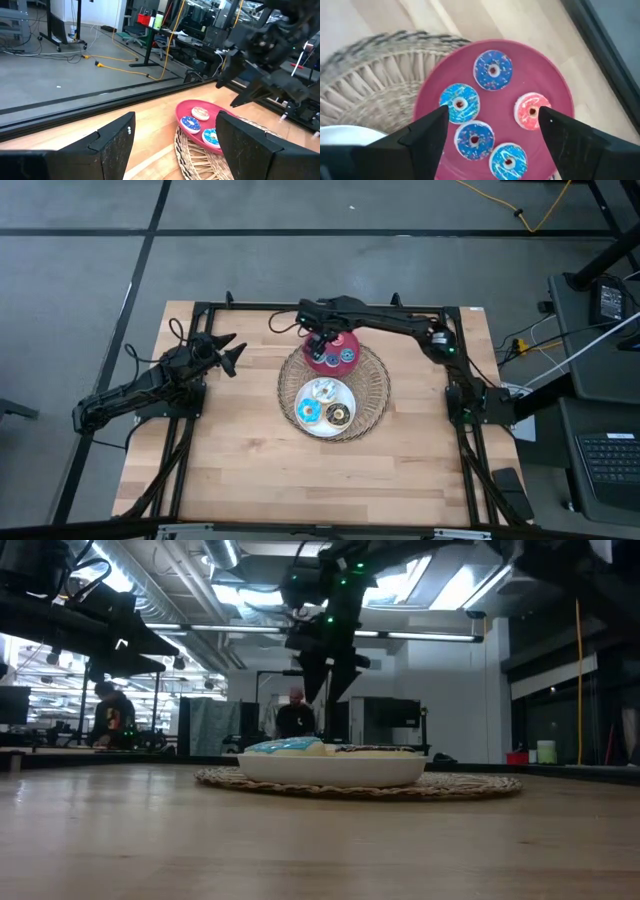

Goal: Pick & Place donuts
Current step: Return to Home Position

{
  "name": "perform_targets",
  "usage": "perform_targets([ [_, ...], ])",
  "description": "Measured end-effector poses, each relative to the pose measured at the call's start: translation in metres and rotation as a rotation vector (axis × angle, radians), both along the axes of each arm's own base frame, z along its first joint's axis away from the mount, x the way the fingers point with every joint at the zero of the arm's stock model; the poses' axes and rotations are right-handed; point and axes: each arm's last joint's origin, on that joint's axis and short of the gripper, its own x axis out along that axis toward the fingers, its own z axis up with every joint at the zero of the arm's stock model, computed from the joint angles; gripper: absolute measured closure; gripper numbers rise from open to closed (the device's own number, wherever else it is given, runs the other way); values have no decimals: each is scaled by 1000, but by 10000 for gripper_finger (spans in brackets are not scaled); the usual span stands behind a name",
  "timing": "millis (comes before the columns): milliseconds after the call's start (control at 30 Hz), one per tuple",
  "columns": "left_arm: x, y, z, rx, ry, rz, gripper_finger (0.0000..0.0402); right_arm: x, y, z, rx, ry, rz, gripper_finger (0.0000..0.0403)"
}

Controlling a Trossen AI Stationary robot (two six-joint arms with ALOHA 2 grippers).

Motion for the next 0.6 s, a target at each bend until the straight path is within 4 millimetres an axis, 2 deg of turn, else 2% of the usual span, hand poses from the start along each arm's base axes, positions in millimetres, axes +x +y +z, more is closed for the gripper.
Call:
perform_targets([
  [300, 0, 0, 0, 0, 0, 0, 135, -39, 34, 3, -147, -277, 126, 90],
  [467, 0, 0, 0, 0, 0, 0, 135, -71, 40, 3, -255, -446, 179, 90],
  [600, 0, 0, 0, 0, 0, 0, 135, -105, 40, 3, -311, -526, 181, 90],
])
